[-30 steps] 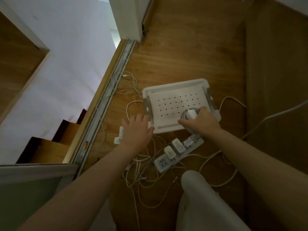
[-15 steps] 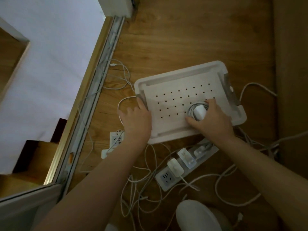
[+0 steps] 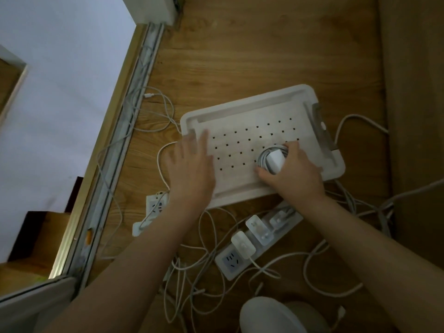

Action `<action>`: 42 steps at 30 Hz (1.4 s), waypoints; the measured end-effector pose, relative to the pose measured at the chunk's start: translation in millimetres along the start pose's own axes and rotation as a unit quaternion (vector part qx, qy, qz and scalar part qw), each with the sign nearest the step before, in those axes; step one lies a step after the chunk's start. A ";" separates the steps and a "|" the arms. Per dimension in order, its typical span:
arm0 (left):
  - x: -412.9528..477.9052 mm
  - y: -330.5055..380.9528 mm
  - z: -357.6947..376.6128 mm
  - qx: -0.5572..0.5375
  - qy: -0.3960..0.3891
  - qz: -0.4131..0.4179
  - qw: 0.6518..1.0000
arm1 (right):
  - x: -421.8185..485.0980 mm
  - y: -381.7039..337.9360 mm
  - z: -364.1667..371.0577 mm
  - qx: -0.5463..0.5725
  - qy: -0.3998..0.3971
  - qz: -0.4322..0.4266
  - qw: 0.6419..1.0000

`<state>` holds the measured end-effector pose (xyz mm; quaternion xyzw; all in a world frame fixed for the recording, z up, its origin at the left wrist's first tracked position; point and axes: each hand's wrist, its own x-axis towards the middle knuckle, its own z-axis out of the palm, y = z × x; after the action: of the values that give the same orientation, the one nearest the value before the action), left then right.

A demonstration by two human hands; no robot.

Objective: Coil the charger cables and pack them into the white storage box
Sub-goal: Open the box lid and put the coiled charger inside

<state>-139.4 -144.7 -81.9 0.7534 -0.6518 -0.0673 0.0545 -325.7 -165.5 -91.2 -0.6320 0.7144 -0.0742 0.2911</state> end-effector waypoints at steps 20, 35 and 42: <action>18.1 72.0 18.7 0.093 -0.240 0.164 0.952 | 69.2 66.1 -80.0 -0.006 0.030 0.107 0.994; 20.6 74.5 20.1 0.100 -0.225 0.173 0.954 | 65.4 60.9 -89.1 -0.017 0.038 0.018 0.999; 14.7 75.4 17.1 0.094 -0.228 0.165 0.955 | 63.7 70.7 -88.7 0.019 0.033 0.033 0.999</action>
<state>-213.8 -170.1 -86.4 0.6017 -0.7657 -0.1657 -0.1558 -433.7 -235.5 -72.5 -0.5998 0.7426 -0.0990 0.2812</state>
